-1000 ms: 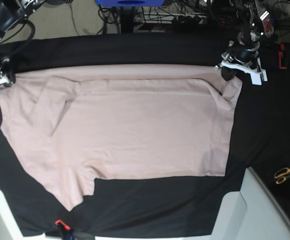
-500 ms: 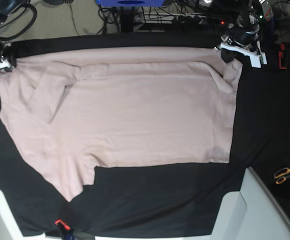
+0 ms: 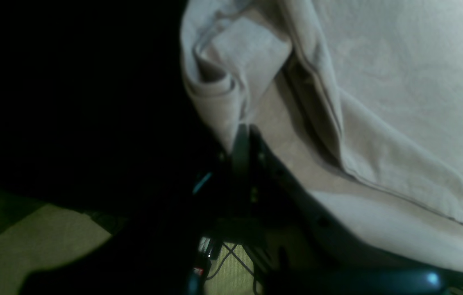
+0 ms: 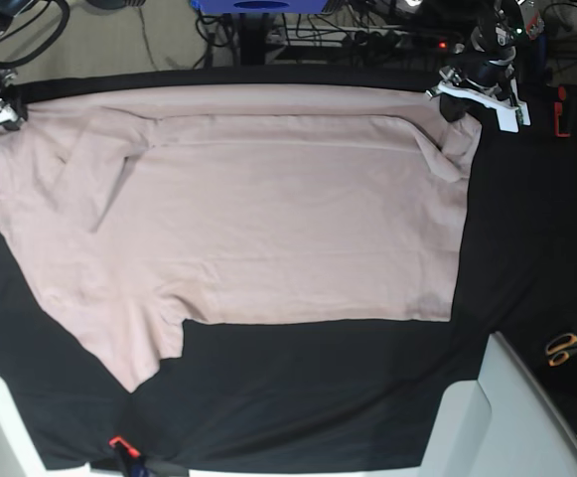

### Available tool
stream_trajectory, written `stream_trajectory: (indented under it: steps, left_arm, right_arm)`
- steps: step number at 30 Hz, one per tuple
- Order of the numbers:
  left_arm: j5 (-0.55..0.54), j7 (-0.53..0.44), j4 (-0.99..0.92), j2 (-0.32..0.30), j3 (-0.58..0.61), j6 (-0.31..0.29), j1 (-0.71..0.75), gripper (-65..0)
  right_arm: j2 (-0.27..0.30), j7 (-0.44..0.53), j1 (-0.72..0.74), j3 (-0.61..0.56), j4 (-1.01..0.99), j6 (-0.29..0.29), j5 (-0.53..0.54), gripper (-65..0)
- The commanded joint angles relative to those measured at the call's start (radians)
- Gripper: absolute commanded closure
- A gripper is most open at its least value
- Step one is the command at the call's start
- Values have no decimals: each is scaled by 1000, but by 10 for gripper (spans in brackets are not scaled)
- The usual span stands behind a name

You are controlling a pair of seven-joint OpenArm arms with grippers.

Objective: Fold the T-shirt properly

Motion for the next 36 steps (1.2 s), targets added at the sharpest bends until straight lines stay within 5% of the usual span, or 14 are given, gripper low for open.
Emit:
stream_trajectory:
  steps: [1, 13, 17, 21, 24, 30, 33, 36]
  left_arm:
    - [-8, -21, 14, -11, -9, 4, 16, 0]
    - [-8, -21, 12, -10, -10, 4, 21, 0]
    - [-8, -20, 12, -10, -21, 5, 21, -2]
    - [-2, -15, 11, 30, -137, 5, 16, -332]
    - [0, -15, 12, 35, -216, 5, 11, -484]
    - [0, -10, 72, -15, -314, 5, -25, -543]
    - [1, 89, 126, -91, -306, 5, -75, -543]
    - [1, 198, 141, -173, -257, 5, -151, -543]
  right_arm:
    - [19, 26, -2, 5, 16, -3, 5, 0]
    - [19, 26, -2, 7, 15, -5, 3, -14]
    - [17, 26, -18, 7, 21, -5, 5, -177]
    - [2, 29, -38, 14, 29, -5, 5, -407]
    - [-3, 27, -41, 63, 62, -5, 3, -453]
    - [13, 32, -22, 68, 217, -9, -2, -453]
    - [94, 30, 48, 37, 223, -9, -5, -459]
    - [214, 37, 148, -112, 107, -6, -5, -459]
